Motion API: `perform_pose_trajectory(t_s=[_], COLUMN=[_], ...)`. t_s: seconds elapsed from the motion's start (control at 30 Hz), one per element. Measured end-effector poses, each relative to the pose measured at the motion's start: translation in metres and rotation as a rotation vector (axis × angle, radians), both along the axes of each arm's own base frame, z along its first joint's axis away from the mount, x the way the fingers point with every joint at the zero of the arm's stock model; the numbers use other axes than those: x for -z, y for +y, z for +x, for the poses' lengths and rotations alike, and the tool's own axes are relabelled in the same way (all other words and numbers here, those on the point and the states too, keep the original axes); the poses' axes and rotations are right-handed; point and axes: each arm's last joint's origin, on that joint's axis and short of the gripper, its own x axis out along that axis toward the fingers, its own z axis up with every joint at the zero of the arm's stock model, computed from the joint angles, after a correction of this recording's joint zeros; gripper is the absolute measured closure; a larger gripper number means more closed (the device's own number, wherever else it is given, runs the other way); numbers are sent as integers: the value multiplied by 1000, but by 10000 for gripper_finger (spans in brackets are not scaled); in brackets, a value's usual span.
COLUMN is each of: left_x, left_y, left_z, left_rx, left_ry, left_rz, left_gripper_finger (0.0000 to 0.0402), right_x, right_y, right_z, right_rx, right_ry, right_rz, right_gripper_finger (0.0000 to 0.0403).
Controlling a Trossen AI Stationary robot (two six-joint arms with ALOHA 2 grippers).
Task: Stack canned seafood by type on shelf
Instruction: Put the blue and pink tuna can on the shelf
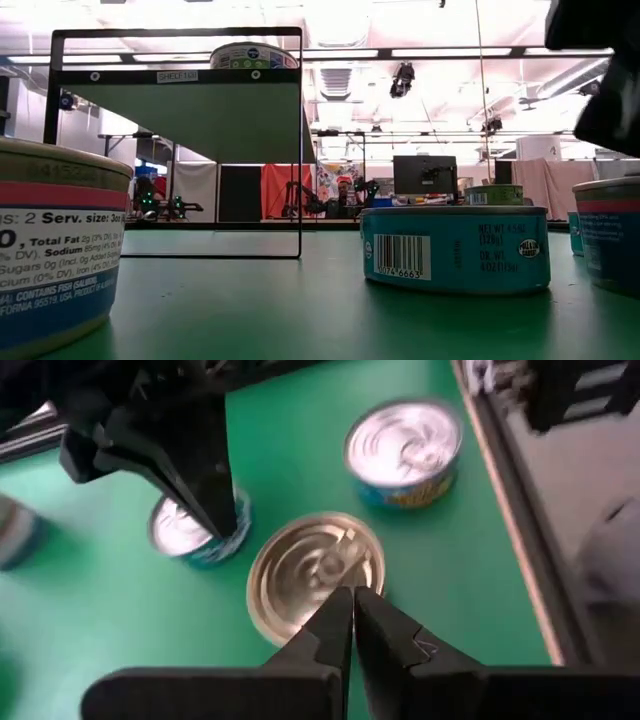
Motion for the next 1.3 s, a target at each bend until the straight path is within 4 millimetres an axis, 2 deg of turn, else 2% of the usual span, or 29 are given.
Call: perform_pose_trajectory(t_s=[0.2,0.33,0.47,0.63,0.87,1.1,1.3], left_x=[24,38,50,56,64,65,66], left_y=[11,12,12,13,15,11,7], left_z=[19,21,21,19,16,13,10], left_rx=[-11,-11,-25,-53,-70,-65,-59], left_ry=[-76,-43,-18,20,37,40,47], left_rz=[-49,-38,-43,-50,-51,-54,-55], left_gripper_finger=[402,402,402,402,402,402,402], right_x=[0,0,1,6,8,6,5], right_y=[2,4,4,5,5,13,18], right_z=[-3,-6,-9,-10,-8,-9,-12], right_rx=[-40,-38,44,101,149,191,223], right_ry=[70,138,215,263,253,210,185], right_rz=[75,163,223,236,233,281,293], right_gripper_finger=[394,394,393,377,302,210,151])
